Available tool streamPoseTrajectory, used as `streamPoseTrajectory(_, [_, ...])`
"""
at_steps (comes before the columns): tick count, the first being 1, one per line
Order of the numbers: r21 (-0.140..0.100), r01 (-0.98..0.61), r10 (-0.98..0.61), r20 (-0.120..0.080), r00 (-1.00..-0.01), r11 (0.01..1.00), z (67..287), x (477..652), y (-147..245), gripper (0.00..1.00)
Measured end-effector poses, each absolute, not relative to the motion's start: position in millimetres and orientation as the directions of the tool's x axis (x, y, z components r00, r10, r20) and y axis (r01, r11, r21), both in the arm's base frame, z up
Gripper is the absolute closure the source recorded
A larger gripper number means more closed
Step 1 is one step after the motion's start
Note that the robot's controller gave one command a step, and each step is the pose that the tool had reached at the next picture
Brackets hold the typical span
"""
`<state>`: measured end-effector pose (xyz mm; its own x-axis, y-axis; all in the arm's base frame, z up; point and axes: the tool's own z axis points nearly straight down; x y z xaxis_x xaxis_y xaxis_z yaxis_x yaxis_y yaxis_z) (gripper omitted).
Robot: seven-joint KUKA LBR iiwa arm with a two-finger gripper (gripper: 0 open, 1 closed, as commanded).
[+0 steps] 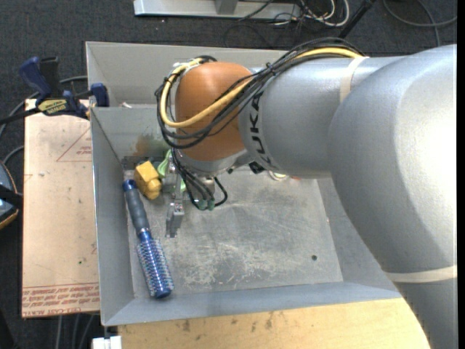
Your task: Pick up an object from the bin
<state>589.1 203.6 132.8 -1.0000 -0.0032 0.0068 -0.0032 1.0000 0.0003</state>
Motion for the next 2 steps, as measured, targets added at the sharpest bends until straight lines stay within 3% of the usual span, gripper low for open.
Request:
streamPoseTrajectory(1, [0.000, -0.205, -0.205, -0.007, -0.979, 0.979, 74, 537.9, 233, 0.00])
streamPoseTrajectory(2, [-0.003, -0.332, -0.332, -0.021, -0.943, 0.943, 76, 492.7, 241, 0.00])
